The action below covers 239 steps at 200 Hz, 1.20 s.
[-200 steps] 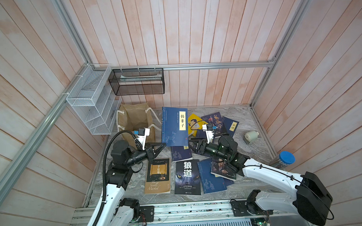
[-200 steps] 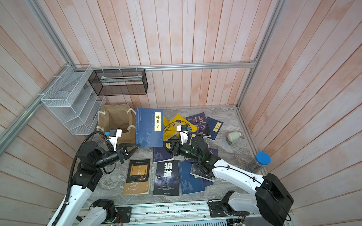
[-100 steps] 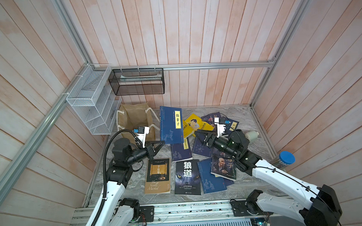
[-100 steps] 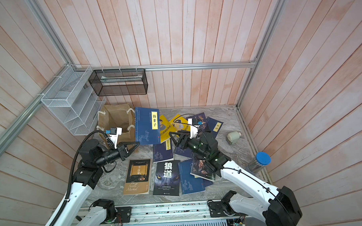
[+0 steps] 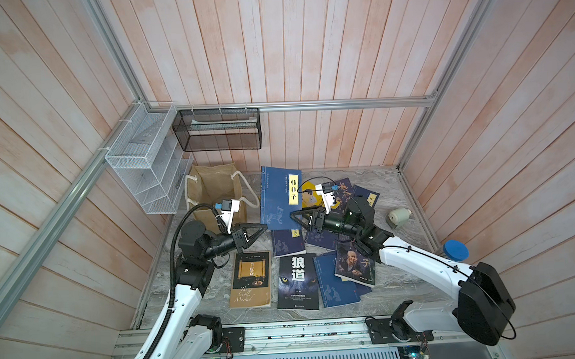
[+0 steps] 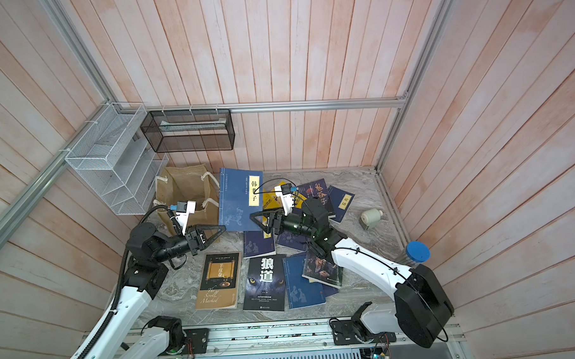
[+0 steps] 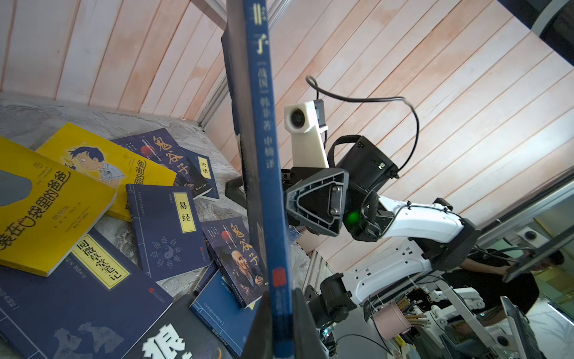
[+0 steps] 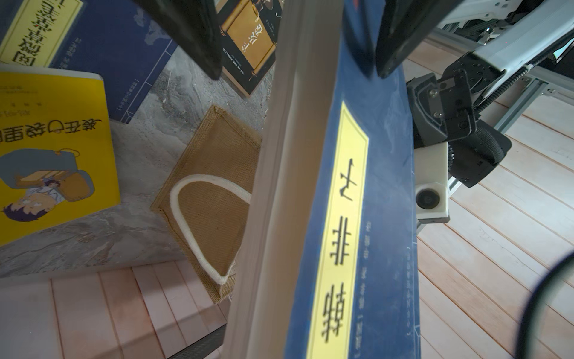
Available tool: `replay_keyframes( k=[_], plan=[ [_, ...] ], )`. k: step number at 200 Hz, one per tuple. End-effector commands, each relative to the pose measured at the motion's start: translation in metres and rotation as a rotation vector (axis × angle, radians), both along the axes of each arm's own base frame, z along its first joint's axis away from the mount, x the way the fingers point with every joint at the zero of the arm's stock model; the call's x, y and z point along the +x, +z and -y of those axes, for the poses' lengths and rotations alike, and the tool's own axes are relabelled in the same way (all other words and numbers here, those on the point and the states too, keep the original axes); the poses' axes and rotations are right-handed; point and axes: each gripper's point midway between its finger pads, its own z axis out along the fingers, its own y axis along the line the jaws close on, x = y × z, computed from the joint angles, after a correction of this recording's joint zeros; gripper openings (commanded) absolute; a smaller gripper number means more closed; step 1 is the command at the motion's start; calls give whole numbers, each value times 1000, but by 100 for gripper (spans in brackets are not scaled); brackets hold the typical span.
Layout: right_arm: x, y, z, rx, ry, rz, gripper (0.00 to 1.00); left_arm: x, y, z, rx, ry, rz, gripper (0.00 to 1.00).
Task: Put the books into the canvas bag
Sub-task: Pick up the book from the book.
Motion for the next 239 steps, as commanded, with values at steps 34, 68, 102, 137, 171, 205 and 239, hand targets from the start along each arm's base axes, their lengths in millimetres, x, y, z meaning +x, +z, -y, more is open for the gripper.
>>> replay_keyframes(
  k=[34, 68, 102, 137, 171, 205, 239],
  plan=[
    [-12, 26, -5, 94, 115, 11, 78, -8, 13, 3, -48, -51, 48, 0],
    [-26, 38, -10, 159, 205, 11, 79, -2, 12, -3, -51, -7, 24, 0],
    [-35, 50, -7, 214, 226, 37, 55, 2, 9, -7, -43, 22, -1, 0],
    [-31, 51, 0, 219, 165, 44, 22, 5, 5, -12, -25, 54, -30, 0],
    [-22, 43, 1, 148, 99, 37, 0, 6, 6, -14, -14, 68, -54, 18],
    [-19, 37, -7, 46, 58, 55, 0, 13, 12, -17, 2, 84, -38, 50],
    [-28, 42, -20, 62, 105, 61, 0, 25, 27, -14, -42, 53, -31, 53]
  ],
)
